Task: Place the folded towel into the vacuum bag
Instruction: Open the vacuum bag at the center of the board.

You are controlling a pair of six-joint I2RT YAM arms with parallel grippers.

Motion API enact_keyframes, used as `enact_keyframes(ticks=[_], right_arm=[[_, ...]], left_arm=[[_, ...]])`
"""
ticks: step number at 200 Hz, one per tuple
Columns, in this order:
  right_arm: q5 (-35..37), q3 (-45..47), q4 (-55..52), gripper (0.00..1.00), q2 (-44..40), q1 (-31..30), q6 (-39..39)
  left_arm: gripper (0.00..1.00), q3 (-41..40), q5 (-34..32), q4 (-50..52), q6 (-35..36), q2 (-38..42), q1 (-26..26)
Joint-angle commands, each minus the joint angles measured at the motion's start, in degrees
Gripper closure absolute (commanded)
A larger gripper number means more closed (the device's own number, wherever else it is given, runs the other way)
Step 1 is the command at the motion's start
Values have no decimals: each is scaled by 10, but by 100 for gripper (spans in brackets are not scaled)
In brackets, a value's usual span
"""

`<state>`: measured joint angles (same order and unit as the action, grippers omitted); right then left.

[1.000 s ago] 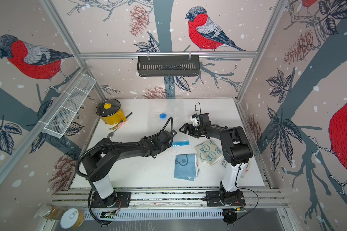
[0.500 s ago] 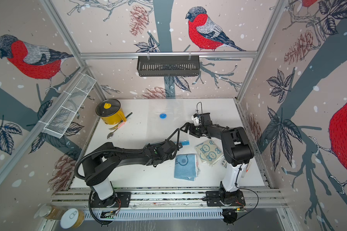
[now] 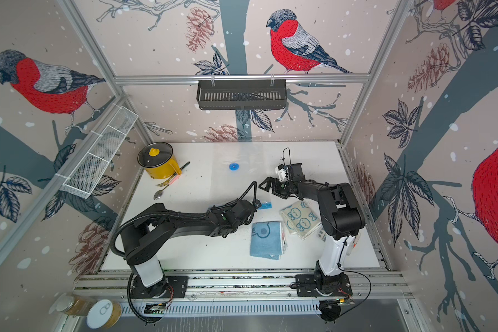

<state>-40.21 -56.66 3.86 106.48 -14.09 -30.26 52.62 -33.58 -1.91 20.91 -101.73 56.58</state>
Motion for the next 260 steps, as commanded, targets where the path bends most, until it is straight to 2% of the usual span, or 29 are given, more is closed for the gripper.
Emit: enact_keyframes(ticks=[1,44,114,164,260], right_arm=[[-7,0,13,1,-3,-1,-4],[-7,-1,16,1,-2,-1,-8],[-6,-3,22,1,-2,-1,-12],[-7,-1,24,1,-4,-3,-12],[-7,10,31,1,-1,-3,-12]], left_arm=[[39,0,15,1,-6,12,-8],[39,7,7,-9,-9,-9,-20],[38,-11,70,9,3,17,-18],[39,7,15,-11,-2,-27,-21],[61,24,18,-17,-35,-19,-31]])
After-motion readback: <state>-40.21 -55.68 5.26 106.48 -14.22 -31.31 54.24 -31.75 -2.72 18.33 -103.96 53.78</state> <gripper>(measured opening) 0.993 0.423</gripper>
